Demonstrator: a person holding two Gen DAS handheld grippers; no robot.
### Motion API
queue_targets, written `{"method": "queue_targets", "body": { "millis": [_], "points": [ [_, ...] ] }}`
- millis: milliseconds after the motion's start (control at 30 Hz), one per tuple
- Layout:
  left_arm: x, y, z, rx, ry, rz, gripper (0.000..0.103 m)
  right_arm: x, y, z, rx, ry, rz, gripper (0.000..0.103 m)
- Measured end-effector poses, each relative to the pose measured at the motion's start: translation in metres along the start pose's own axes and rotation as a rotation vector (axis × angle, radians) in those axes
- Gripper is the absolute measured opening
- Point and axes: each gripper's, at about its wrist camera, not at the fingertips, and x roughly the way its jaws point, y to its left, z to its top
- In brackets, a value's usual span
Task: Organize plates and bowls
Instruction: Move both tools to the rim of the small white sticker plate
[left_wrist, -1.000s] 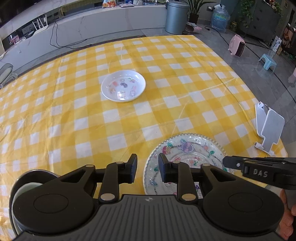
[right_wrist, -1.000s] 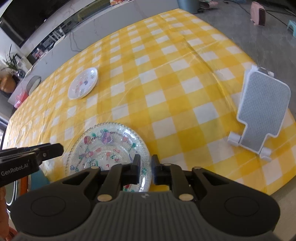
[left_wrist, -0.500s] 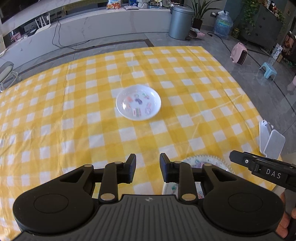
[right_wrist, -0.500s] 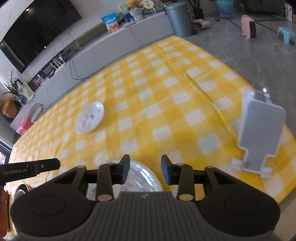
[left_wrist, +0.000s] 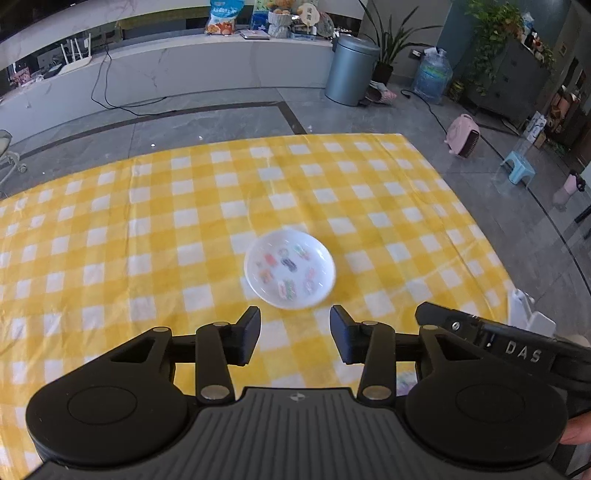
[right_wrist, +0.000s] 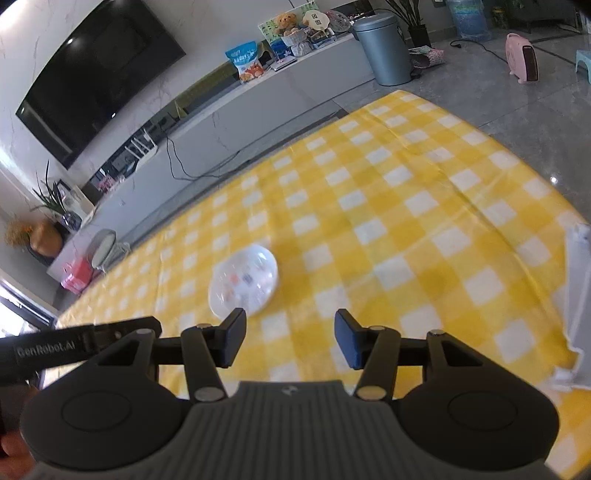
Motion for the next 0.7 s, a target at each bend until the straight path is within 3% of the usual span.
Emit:
{"method": "queue_targets", "body": {
  "millis": [367,700],
  "points": [
    [0.057,0.032,0.025,-0.038,0.042,0.0,0.049,0.063,0.026,0.018,0.01,0.04,0.02,0.045],
    [0.11,0.056,0.036,-0.084,0.126,0.018,0.049,0.107,0.013,0.024,0.025,0.082,-0.023,0.033]
  ]
}}
